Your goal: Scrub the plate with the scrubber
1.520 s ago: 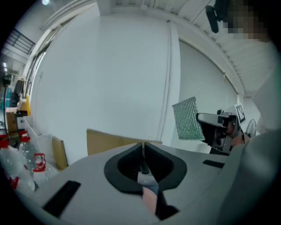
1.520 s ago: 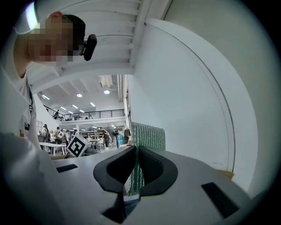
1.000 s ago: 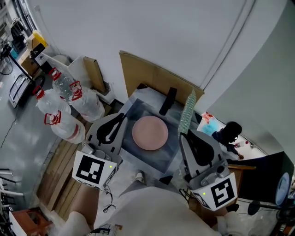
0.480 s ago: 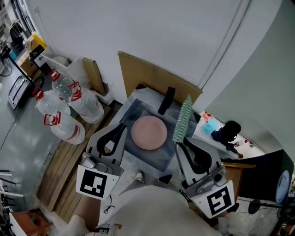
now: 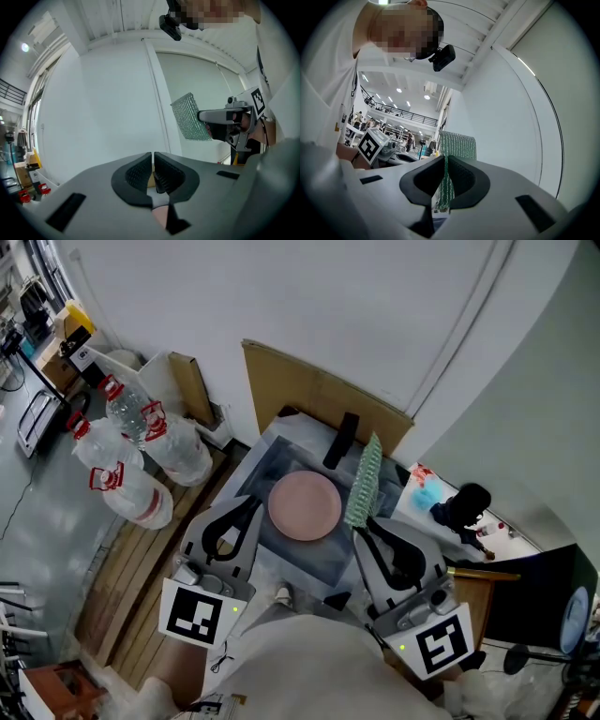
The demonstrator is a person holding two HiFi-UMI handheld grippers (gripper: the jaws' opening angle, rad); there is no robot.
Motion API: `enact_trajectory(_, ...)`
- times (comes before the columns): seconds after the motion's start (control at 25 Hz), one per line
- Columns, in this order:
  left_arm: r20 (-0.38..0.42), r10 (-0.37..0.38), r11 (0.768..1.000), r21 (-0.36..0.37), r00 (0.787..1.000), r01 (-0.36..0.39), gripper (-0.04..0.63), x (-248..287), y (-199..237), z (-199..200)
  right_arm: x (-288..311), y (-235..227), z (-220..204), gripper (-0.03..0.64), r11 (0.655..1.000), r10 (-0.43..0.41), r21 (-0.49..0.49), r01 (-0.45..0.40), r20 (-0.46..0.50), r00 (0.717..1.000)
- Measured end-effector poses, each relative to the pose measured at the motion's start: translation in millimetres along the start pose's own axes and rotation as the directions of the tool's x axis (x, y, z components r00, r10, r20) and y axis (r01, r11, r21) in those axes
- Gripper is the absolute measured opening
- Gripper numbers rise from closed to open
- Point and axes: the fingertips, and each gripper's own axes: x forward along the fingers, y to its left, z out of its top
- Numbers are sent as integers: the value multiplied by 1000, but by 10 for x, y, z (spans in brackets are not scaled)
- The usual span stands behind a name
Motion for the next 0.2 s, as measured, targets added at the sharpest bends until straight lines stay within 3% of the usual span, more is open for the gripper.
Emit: enact_trajectory(0.2, -2, -4, 1000, -5, 1000, 4, 31, 3, 18, -30, 40, 13, -63, 56, 1000, 3, 6, -3, -6, 1000)
